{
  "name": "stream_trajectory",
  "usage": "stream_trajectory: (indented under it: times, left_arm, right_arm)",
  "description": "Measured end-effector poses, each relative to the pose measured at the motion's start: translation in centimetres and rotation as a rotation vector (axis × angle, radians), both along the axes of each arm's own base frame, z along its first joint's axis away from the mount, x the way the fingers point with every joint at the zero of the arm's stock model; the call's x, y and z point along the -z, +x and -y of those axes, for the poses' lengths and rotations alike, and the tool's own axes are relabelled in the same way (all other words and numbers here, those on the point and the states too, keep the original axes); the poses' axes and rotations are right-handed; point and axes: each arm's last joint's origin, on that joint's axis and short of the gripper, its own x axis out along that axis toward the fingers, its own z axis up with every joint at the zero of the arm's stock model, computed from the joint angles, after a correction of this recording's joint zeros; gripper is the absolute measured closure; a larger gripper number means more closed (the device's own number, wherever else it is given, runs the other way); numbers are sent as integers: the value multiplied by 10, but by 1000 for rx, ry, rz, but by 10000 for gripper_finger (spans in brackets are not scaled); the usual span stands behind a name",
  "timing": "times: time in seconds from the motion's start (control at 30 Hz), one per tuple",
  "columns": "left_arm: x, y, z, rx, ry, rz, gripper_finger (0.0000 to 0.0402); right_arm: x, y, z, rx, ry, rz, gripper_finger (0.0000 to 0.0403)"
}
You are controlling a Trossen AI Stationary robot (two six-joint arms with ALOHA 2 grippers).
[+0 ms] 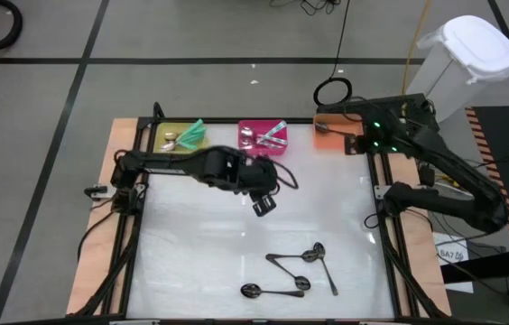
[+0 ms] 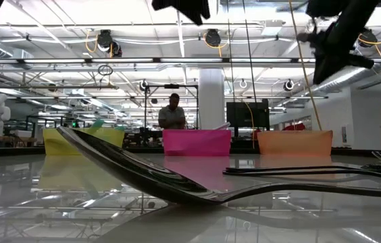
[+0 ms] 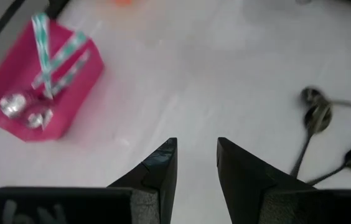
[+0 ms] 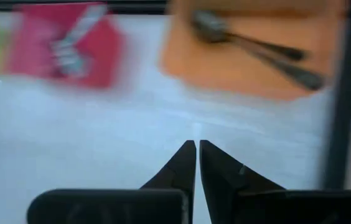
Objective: Sort silverware by color (type)
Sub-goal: Put the black spoon into the orange bin
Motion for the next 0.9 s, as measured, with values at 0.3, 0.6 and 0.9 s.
stream_trajectory:
  times: [0.3,0.6,0.9]
  left_arm:
    - [28,-2,35,72,-8,-92,288]
    - [24,0,62,126,-36,-1,289]
    - [22,0,69,75,-88,45,288]
  right_arm:
    - [-21,-19,-58,-279,56,272,385]
    - [-13,-1,-74,-458,109,170,385]
    - [4,36,-87,-479,125,-23,385]
